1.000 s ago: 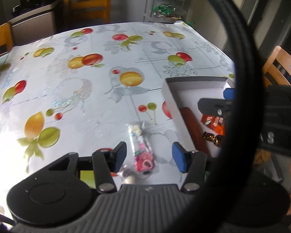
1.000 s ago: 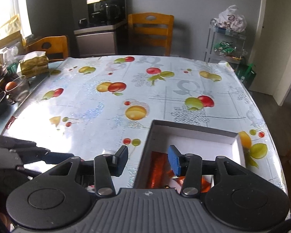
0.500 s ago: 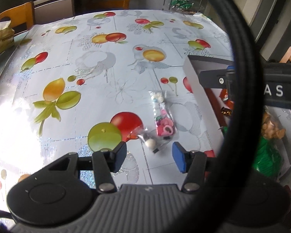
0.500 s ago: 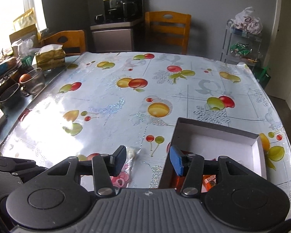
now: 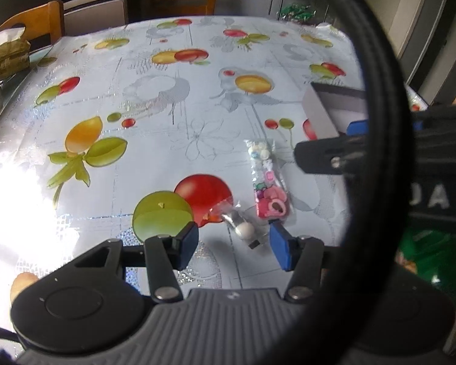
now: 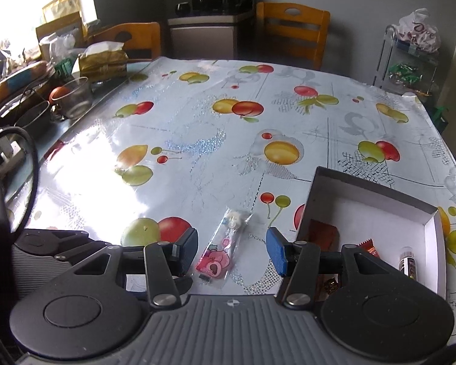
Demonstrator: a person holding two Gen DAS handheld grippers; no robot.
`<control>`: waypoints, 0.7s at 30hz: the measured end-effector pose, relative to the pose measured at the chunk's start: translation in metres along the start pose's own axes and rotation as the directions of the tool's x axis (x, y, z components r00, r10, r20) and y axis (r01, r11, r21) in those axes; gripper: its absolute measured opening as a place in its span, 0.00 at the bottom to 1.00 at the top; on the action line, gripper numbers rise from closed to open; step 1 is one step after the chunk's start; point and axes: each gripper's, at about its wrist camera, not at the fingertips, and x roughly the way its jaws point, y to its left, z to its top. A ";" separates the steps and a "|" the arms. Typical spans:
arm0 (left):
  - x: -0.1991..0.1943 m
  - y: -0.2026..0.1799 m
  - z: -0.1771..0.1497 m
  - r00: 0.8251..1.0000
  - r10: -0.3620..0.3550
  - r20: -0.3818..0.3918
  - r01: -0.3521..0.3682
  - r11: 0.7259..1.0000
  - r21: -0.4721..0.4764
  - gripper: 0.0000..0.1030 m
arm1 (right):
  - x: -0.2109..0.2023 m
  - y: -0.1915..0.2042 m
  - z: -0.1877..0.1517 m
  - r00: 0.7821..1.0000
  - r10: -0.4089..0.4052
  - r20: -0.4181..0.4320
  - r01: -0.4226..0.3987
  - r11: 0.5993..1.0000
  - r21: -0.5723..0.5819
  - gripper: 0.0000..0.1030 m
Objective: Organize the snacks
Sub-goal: 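Move both tools back to the clear packet of pink candy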
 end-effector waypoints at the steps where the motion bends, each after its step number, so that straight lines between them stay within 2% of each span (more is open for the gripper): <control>1: 0.003 0.001 0.000 1.000 0.003 -0.004 -0.003 1.000 -0.003 0.50 | 0.001 0.000 0.000 1.000 -0.001 -0.003 0.001 1.000 -0.002 0.49; 9: 0.008 0.013 0.001 1.000 0.026 0.003 -0.026 1.000 -0.004 0.49 | 0.010 -0.002 0.002 1.000 0.001 -0.021 -0.001 1.000 -0.001 0.52; 12: 0.007 0.014 0.002 1.000 -0.003 -0.001 0.003 1.000 0.006 0.49 | 0.016 0.000 0.004 1.000 0.010 -0.027 -0.010 1.000 0.006 0.52; 16: 0.007 0.011 0.003 1.000 0.004 0.014 -0.005 0.999 0.053 0.50 | 0.029 0.003 0.005 0.999 0.004 -0.048 -0.003 1.000 0.021 0.52; 21: 0.014 0.016 0.010 1.000 -0.016 0.017 0.015 0.998 0.054 0.50 | 0.044 0.002 0.007 0.997 -0.013 -0.070 0.018 0.997 0.072 0.52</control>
